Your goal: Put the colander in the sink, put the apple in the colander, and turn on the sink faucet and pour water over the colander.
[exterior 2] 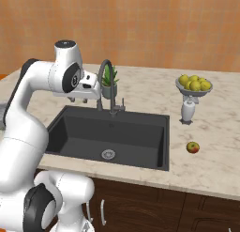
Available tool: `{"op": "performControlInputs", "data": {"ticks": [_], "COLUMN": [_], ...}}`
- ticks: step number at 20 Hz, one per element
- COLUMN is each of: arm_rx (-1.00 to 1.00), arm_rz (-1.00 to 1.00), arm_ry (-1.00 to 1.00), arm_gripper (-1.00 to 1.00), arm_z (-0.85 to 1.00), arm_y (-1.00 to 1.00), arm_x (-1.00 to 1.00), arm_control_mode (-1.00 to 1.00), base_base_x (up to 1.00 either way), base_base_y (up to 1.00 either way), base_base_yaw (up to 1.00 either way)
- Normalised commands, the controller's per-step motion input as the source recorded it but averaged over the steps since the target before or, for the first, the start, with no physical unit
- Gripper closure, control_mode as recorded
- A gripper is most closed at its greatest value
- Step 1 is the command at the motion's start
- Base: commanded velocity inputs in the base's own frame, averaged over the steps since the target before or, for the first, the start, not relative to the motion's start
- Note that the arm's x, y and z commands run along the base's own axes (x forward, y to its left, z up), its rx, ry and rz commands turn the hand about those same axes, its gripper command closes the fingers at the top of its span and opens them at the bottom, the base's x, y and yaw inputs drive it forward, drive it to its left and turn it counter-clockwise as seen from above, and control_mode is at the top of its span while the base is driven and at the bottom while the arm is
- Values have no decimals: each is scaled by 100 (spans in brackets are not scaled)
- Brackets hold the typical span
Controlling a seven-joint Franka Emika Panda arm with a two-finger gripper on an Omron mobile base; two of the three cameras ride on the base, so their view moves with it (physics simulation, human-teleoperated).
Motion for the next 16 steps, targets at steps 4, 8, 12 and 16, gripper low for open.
{"op": "performControlInputs", "data": {"ticks": [4,8,12,16], "arm_rx": [2,0,0,0], "arm_rz": [0,1,0,-7], "arm_ry": [-2,-14,-9,0], "arm_gripper": [-100,-100,-100,-100], "arm_z": [0,-3,-8,-15], "arm_y": [3,28,46,59], "arm_x": [-17,-56,-54,-20], "arm_control_mode": [-100,-100,-100,-100], "base_base_x": [0,0,0,0], "base_base_y": [0,0,0,0], "base_base_yaw": [0,0,0,0]}}
